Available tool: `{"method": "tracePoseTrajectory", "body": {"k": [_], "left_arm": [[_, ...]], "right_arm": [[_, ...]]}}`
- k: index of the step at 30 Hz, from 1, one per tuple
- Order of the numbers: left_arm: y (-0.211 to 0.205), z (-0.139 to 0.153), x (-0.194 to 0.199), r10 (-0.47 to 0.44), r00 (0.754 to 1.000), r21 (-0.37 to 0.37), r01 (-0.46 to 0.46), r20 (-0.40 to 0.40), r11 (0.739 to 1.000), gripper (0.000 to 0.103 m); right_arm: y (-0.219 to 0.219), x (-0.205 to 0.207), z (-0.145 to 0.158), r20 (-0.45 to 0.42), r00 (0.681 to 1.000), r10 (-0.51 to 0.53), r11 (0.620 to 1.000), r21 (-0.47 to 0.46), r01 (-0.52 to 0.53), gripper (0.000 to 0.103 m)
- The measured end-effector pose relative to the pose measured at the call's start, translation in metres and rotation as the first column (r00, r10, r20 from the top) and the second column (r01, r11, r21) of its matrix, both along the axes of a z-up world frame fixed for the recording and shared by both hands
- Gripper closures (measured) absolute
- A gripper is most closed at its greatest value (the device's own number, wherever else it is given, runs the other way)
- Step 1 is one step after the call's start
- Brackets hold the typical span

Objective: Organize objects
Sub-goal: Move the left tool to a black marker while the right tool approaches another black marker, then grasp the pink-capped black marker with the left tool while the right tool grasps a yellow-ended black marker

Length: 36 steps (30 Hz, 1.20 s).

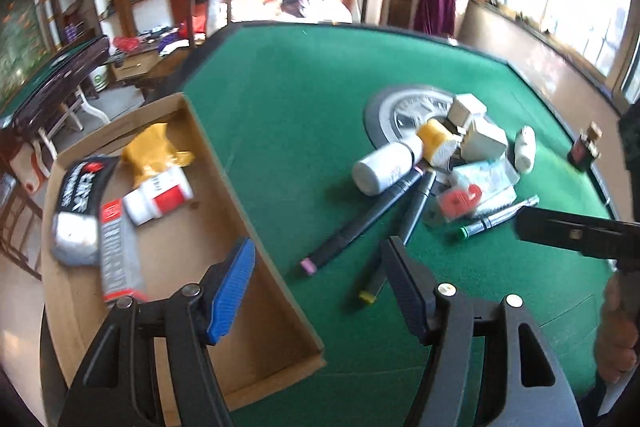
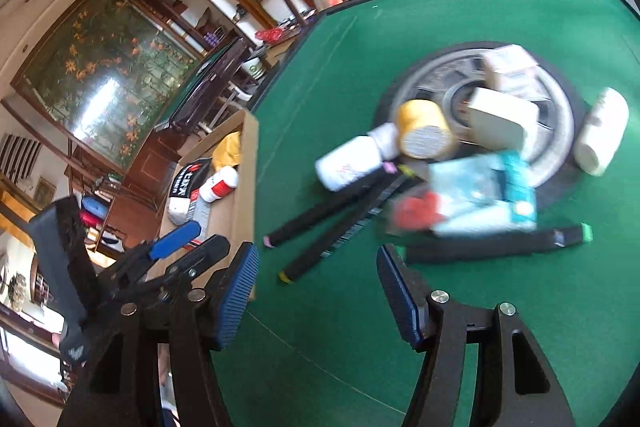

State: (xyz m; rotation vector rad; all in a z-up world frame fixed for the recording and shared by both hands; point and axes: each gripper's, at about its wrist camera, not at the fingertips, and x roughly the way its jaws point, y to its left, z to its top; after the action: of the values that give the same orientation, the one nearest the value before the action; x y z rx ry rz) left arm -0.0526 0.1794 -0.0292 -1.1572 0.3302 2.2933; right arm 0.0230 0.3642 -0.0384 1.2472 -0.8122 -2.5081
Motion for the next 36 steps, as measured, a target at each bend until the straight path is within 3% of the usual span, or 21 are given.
{"method": "tracePoseTrajectory", "body": {"k": [4,9,11,13,14,16,18,22,28,34,36], "left_arm": [[0.036,-0.018,-0.012,0.007,0.999,-0.084,-0.003,0.054,0.996,0.049],[0.055,-0.032,-0.026,0.05,0.998,-0.16,-0.043,0.039,0.986,0.049],[0.056,-0.038,-0.032,0.055,0.996,-0.162,-0.042,0.076,0.986,0.049],[0.057,-0.044,-0.033,0.049,0.991,-0.15,-0.03,0.127,0.988,0.052],[0.058,-0.047,-0.032,0.043,0.988,-0.142,-0.021,0.151,0.99,0.057],[0.06,-0.052,-0.026,0.029,0.984,-0.137,-0.005,0.175,0.99,0.067],[0.063,-0.053,-0.016,0.013,0.982,-0.115,0.009,0.186,0.993,0.07],[0.076,-0.051,0.016,-0.116,0.959,-0.016,0.124,0.258,0.992,0.075],[0.075,-0.051,0.006,-0.013,0.977,-0.05,0.024,0.215,0.998,0.089],[0.069,-0.048,0.001,-0.001,0.987,-0.027,0.005,0.158,1.0,0.089],[0.063,-0.049,-0.002,-0.002,0.987,0.001,0.002,0.16,1.0,0.089]], "right_arm": [[0.028,0.014,-0.005,-0.016,0.999,-0.048,0.998,-0.028,0.047,0.034],[0.044,0.019,-0.002,-0.035,0.997,-0.071,0.995,-0.077,0.068,0.034],[0.047,0.02,0.0,-0.043,0.997,-0.068,0.993,-0.097,0.064,0.033],[0.049,0.021,0.001,-0.048,0.996,-0.078,0.992,-0.102,0.073,0.033],[0.051,0.022,0.001,-0.049,0.995,-0.083,0.992,-0.104,0.078,0.033],[0.055,0.023,0.001,-0.052,0.994,-0.093,0.99,-0.114,0.087,0.033],[0.057,0.024,0.0,-0.05,0.994,-0.1,0.989,-0.116,0.094,0.033],[0.057,0.024,-0.002,-0.044,0.994,-0.098,0.989,-0.117,0.092,0.033],[0.053,0.021,-0.009,-0.013,0.996,-0.088,0.995,-0.057,0.087,0.033],[0.025,0.016,-0.016,0.002,1.0,-0.017,0.998,0.058,0.017,0.034],[0.015,0.014,-0.019,0.007,1.0,0.009,0.995,0.1,-0.009,0.042]]}}
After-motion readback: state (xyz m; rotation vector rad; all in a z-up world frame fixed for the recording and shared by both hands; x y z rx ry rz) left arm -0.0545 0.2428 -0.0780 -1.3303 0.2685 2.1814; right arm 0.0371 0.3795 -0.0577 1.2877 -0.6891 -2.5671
